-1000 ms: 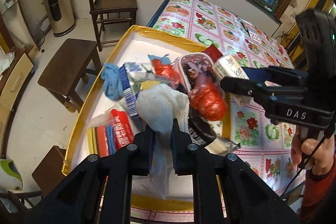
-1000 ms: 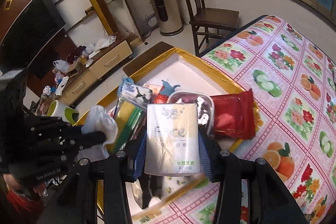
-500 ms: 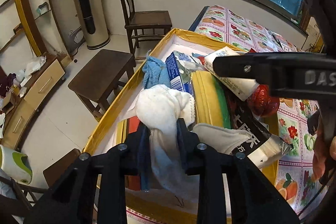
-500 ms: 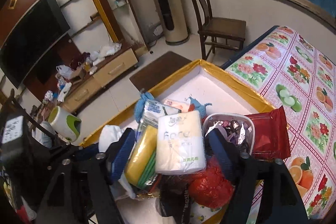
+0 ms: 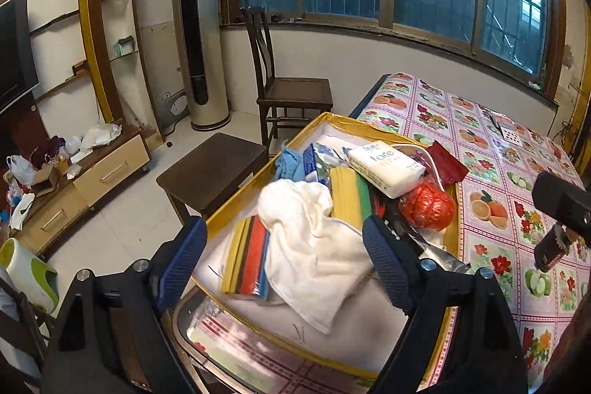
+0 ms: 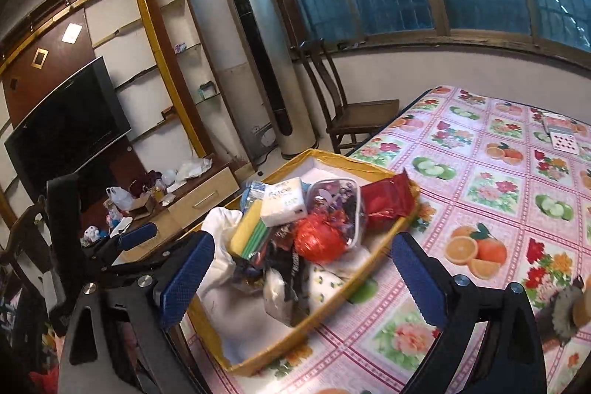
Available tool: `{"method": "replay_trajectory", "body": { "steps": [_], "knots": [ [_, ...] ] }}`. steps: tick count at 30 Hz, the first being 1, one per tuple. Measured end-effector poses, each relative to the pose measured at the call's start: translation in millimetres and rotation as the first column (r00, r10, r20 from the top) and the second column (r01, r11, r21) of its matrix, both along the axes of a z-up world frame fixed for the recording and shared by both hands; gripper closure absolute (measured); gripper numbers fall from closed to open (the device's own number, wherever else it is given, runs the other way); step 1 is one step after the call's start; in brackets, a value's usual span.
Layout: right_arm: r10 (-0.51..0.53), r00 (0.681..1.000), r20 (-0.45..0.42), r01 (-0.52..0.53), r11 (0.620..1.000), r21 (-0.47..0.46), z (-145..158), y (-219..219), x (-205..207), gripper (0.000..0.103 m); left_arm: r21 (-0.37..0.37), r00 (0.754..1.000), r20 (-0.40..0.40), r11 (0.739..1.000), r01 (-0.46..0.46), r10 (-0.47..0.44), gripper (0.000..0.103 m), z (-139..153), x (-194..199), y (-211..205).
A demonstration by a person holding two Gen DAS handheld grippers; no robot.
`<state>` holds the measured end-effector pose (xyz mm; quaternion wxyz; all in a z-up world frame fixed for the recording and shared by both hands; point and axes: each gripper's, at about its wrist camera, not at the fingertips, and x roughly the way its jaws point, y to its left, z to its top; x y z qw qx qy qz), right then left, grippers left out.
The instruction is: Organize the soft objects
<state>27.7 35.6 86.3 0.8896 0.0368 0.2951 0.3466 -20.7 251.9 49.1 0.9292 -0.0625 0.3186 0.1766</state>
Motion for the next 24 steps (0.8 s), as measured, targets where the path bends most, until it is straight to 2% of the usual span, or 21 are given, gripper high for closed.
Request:
{"method": "replay_trajectory", "body": {
  "steps": [3,7,9,11,15,18,24],
  "knots": [
    [-0.052,0.996,0.076,0.054,0.998,-0.025,-7,-29,-22,0.001,-0.059,0.999,0.035,0.998,0.038,-0.036,0.016,4,-7,-15],
    [-0.106,0.981,0.162,0.118,0.991,-0.067,-20,-60,-44,0.0,-0.065,0.992,0.069,0.992,0.107,-0.103,0.0,14,-13,-42],
    [-0.123,0.977,0.173,0.136,0.988,-0.07,-27,-73,-50,0.0,-0.106,0.984,0.091,0.981,0.159,-0.15,0.0,16,-15,-52],
    [-0.138,0.976,0.17,0.151,0.986,-0.07,-33,-85,-52,0.0,-0.115,0.981,0.098,0.977,0.179,-0.168,0.0,17,-17,-62],
    [-0.166,0.973,0.157,0.179,0.981,-0.071,-40,-101,-54,0.0,-0.123,0.974,0.044,0.967,0.224,-0.221,0.0,14,-5,-84],
    [-0.186,0.973,0.136,0.194,0.98,-0.047,-44,-113,-55,0.0,-0.096,0.971,-0.009,0.967,0.237,-0.239,0.0,11,0,-105],
    [-0.207,0.97,0.13,0.213,0.977,-0.033,-45,-129,-59,0.0,-0.01,0.965,-0.01,0.965,0.262,-0.262,0.0,10,0,-129]
  ]
}}
